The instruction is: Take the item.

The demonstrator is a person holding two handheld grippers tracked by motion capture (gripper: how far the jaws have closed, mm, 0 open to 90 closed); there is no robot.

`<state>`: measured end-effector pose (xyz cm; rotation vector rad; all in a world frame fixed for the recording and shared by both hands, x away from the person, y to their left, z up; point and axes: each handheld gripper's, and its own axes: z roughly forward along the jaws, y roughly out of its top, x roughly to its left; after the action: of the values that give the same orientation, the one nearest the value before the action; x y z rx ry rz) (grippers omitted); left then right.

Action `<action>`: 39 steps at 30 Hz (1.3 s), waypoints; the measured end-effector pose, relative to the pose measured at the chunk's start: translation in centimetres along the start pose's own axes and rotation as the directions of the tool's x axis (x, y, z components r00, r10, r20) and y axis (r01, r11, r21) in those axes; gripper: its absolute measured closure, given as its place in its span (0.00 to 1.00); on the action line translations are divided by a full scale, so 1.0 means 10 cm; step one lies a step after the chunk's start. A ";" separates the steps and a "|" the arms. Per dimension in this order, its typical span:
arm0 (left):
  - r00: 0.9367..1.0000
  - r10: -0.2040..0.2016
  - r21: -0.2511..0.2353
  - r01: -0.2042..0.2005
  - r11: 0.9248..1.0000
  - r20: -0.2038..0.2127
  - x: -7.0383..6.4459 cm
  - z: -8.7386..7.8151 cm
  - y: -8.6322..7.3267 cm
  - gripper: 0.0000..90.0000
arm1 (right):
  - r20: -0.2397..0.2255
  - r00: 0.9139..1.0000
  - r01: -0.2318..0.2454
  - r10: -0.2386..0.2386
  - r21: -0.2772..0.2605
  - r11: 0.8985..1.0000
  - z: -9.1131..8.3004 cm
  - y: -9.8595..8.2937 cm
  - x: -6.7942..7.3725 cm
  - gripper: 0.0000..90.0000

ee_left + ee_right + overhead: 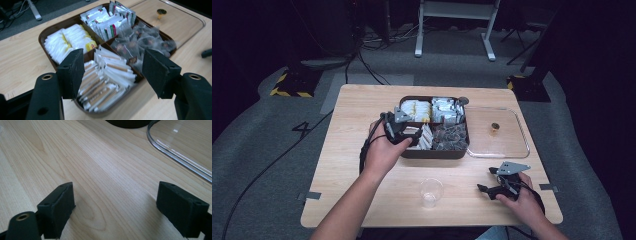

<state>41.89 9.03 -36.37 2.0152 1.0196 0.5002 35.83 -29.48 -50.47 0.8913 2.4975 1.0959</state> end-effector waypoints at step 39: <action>0.985 -0.164 0.088 0.169 0.982 -0.059 0.63 1.32 0.32 0.45 | -0.017 1.000 0.017 -0.017 -0.021 1.000 0.00 0.00 -0.03 0.30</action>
<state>55.62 6.57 -41.77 1.9843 1.2519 0.4241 36.09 -29.70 -50.41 0.8563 2.4982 1.1276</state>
